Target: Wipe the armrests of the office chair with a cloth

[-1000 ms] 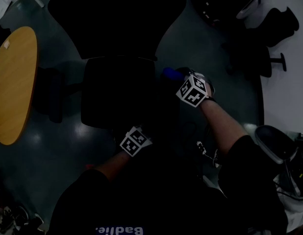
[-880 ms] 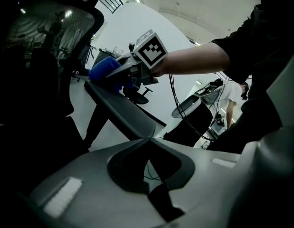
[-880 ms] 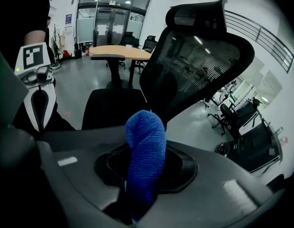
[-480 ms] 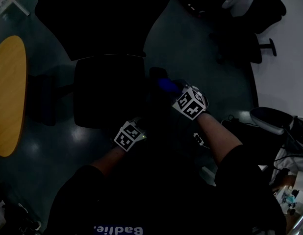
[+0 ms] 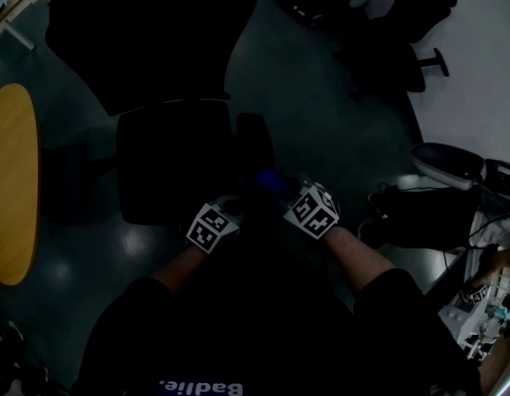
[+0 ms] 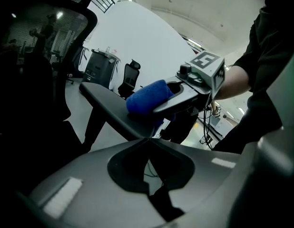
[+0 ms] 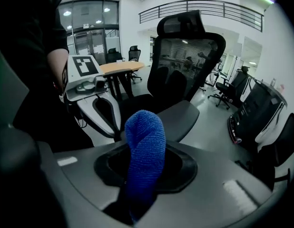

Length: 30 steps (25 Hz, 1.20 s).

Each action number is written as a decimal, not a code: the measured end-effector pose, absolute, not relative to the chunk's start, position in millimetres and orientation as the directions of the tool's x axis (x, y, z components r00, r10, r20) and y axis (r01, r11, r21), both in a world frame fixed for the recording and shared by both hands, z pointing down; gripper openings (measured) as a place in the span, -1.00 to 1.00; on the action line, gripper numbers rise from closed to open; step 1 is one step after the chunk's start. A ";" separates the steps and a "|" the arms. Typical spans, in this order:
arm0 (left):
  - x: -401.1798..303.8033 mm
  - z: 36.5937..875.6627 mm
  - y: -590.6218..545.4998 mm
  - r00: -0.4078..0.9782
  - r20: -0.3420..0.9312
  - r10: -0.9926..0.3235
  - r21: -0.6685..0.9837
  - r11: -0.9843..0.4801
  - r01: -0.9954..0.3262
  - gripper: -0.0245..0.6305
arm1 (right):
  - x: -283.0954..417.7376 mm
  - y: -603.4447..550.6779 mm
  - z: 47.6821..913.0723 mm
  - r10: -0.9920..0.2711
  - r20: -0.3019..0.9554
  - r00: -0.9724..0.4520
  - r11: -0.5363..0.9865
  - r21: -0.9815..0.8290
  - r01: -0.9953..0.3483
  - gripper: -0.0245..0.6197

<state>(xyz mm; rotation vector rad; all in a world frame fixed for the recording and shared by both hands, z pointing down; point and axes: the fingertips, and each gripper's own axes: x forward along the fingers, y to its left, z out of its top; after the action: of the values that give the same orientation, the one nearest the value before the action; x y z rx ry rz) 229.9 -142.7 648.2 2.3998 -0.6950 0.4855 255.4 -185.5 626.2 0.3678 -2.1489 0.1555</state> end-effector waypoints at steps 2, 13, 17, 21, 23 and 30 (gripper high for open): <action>229.9 647.0 -143.4 0.801 0.482 -0.356 0.430 -0.700 -0.570 -0.87 | 256.2 -170.3 625.8 -0.198 0.817 -0.542 0.938 -0.003 -0.348 -0.58; 228.0 648.4 -143.4 0.821 0.458 -0.340 0.429 -0.725 -0.539 -0.87 | 244.8 -103.5 629.5 -0.146 0.774 -0.617 0.885 -0.176 -0.431 -0.58; 233.9 643.9 -146.9 0.831 0.449 -0.330 0.437 -0.730 -0.526 -0.87 | 250.1 -123.9 598.9 -0.207 0.706 -0.677 0.847 -0.217 -0.485 -0.58; 237.3 639.3 -150.9 0.831 0.442 -0.337 0.447 -0.721 -0.530 -0.87 | 252.4 -180.1 548.4 -0.287 0.636 -0.716 0.848 -0.180 -0.499 -0.58; 239.9 636.2 -153.7 0.830 0.441 -0.341 0.451 -0.715 -0.534 -0.87 | 251.8 -219.2 525.1 -0.315 0.619 -0.720 0.870 -0.115 -0.480 -0.58; 243.5 634.5 -155.8 0.829 0.430 -0.358 0.467 -0.697 -0.544 -0.87 | 209.6 -349.6 481.4 -0.377 0.589 -0.715 0.918 0.136 -0.372 -0.58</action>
<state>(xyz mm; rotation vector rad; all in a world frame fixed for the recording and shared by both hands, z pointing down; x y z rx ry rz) 243.5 -155.8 634.5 2.4105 -0.6595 0.4114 209.6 -349.6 481.4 0.5317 -2.4348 -0.0095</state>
